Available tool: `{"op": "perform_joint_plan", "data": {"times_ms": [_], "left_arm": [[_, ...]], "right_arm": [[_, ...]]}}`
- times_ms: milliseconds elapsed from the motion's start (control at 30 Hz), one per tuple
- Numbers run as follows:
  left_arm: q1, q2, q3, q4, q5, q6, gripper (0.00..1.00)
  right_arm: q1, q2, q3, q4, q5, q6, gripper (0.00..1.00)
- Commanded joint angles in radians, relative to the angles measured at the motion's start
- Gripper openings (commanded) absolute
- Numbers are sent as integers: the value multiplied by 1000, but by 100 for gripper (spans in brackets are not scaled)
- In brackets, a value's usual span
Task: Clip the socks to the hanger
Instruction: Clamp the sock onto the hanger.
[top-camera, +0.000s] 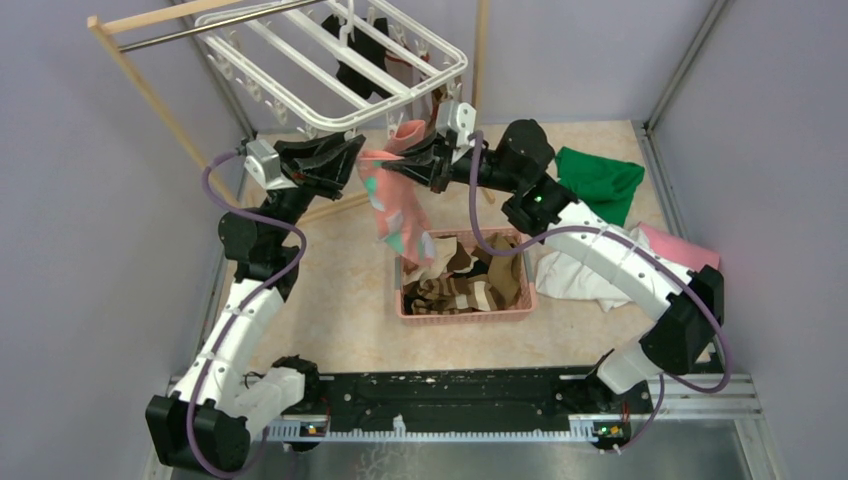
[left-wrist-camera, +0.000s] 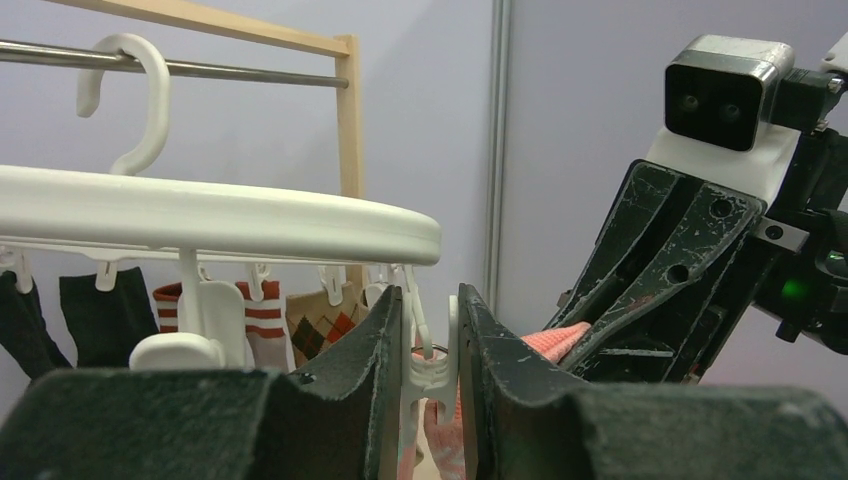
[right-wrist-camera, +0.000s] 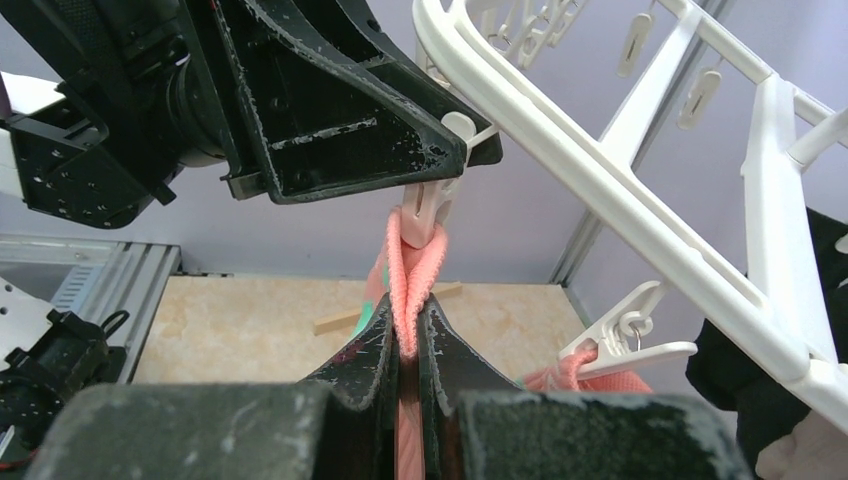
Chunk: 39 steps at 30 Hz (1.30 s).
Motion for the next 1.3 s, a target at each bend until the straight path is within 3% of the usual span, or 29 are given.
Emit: {"op": "perform_joint_plan", "data": {"times_ms": [0, 500, 667, 1067, 1267], "left_arm": [[3, 9, 34, 22, -5, -45, 10], [3, 13, 29, 6, -21, -54, 9], [2, 12, 29, 12, -32, -73, 14], [3, -6, 33, 5, -61, -112, 50], [4, -50, 33, -57, -108, -90, 75]], "right_arm": [[11, 4, 71, 46, 14, -29, 0], [24, 31, 138, 77, 50, -40, 0], [24, 28, 125, 49, 53, -50, 0], [25, 13, 75, 17, 55, -64, 0], [24, 13, 66, 12, 58, -67, 0]]}}
